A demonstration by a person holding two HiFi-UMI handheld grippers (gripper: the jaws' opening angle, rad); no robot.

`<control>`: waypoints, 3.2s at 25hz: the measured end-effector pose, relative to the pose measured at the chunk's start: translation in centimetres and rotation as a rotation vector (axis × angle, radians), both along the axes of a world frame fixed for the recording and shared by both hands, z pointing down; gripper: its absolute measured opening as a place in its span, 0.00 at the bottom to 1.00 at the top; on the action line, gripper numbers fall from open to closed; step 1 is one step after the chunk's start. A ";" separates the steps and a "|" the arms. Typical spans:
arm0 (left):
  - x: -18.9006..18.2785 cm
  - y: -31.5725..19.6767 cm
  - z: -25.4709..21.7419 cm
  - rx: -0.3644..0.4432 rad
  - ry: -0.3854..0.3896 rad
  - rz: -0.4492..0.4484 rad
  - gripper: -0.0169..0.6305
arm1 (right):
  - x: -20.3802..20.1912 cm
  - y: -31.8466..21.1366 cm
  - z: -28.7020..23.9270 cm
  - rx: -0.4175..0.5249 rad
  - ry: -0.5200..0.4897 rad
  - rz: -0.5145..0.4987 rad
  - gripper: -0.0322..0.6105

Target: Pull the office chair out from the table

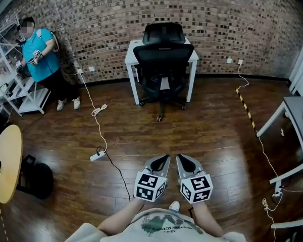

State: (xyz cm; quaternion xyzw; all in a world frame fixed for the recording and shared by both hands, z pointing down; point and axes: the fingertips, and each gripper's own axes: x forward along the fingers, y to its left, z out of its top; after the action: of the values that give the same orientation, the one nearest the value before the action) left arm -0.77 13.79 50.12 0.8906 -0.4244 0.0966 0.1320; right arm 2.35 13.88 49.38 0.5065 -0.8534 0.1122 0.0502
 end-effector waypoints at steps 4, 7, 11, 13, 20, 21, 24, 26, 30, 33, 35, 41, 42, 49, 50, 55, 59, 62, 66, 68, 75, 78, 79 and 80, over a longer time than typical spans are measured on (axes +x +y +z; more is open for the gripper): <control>2.2 -3.4 -0.1 0.002 -0.022 -0.024 0.05 | 2.5 -3.0 -0.5 0.009 -0.011 -0.015 0.05; 3.9 -5.8 -0.2 0.036 -0.065 -0.031 0.05 | 4.4 -4.9 -0.6 0.017 -0.018 -0.030 0.05; 5.3 -8.2 -0.7 0.079 -0.088 -0.052 0.05 | 6.3 -6.8 -0.3 0.024 -0.019 -0.047 0.05; 5.7 -9.2 -1.1 0.082 -0.085 -0.063 0.05 | 6.8 -8.0 -0.5 0.025 -0.011 -0.060 0.05; 5.1 -13.7 -0.2 0.072 -0.088 -0.088 0.05 | 6.1 -12.2 -0.6 0.032 0.008 -0.091 0.05; 5.0 -14.6 -0.1 0.070 -0.082 -0.089 0.05 | 5.9 -13.0 -0.5 0.032 0.012 -0.092 0.05; 5.1 -17.8 0.0 0.061 -0.049 -0.079 0.05 | 5.7 -15.8 -0.3 0.027 0.033 -0.085 0.05; 5.0 -20.1 -0.2 0.053 -0.031 -0.068 0.05 | 5.4 -18.1 -0.4 0.021 0.044 -0.077 0.05; 4.0 -24.1 -0.3 0.054 -0.018 -0.041 0.05 | 4.1 -22.4 -0.6 0.016 0.059 -0.059 0.05; 3.4 -27.1 -0.4 0.040 0.003 -0.013 0.05 | 2.8 -25.8 -0.8 0.014 0.076 -0.048 0.05; 2.8 -29.1 -0.7 0.036 0.012 0.001 0.05 | 2.0 -27.9 -1.2 0.013 0.085 -0.041 0.05; 0.9 -34.7 -2.2 0.065 0.038 0.023 0.05 | 0.0 -33.3 -2.2 0.022 0.106 -0.026 0.05; 0.6 -35.4 -2.4 0.068 0.045 0.026 0.05 | -0.4 -34.0 -2.3 0.024 0.111 -0.025 0.05; -1.6 -39.5 -3.0 0.090 0.060 0.042 0.05 | -2.4 -38.2 -3.0 0.057 0.116 -0.019 0.05; -1.8 -40.0 -3.0 0.094 0.059 0.042 0.05 | -2.6 -38.7 -3.1 0.063 0.114 -0.020 0.05; -1.8 -43.1 -3.1 0.107 0.052 0.042 0.05 | -2.5 -41.9 -3.6 0.096 0.103 -0.024 0.05; -1.9 -46.4 -3.2 0.111 0.041 0.027 0.05 | -2.4 -45.3 -3.9 0.121 0.094 -0.044 0.05; -1.5 -49.6 -3.2 0.118 0.036 0.007 0.05 | -1.7 -48.5 -3.9 0.131 0.089 -0.061 0.05; -0.3 -54.2 -4.3 0.121 0.027 -0.015 0.05 | -0.7 -53.4 -5.2 0.146 0.073 -0.086 0.05; 0.1 -56.6 -4.7 0.122 0.027 -0.030 0.05 | -0.5 -55.9 -5.6 0.155 0.064 -0.111 0.05; 1.9 -64.2 -6.6 0.125 0.056 -0.088 0.05 | 0.9 -62.8 -7.1 0.195 0.045 -0.190 0.05; 2.5 -66.5 -7.8 0.143 0.065 -0.096 0.05 | 1.6 -65.4 -8.2 0.221 0.030 -0.220 0.06; 2.7 -67.2 -8.1 0.148 0.067 -0.097 0.05 | 1.8 -66.2 -8.7 0.234 0.026 -0.228 0.07; 2.8 -67.9 -8.5 0.153 0.069 -0.099 0.05 | 2.0 -67.0 -9.3 0.247 0.021 -0.238 0.08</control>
State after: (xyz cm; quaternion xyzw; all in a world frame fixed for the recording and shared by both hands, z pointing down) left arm 2.01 -54.08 41.61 0.8788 -0.4691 0.0267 0.0827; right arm 4.32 -53.15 40.05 0.4055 -0.9140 -0.0057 0.0091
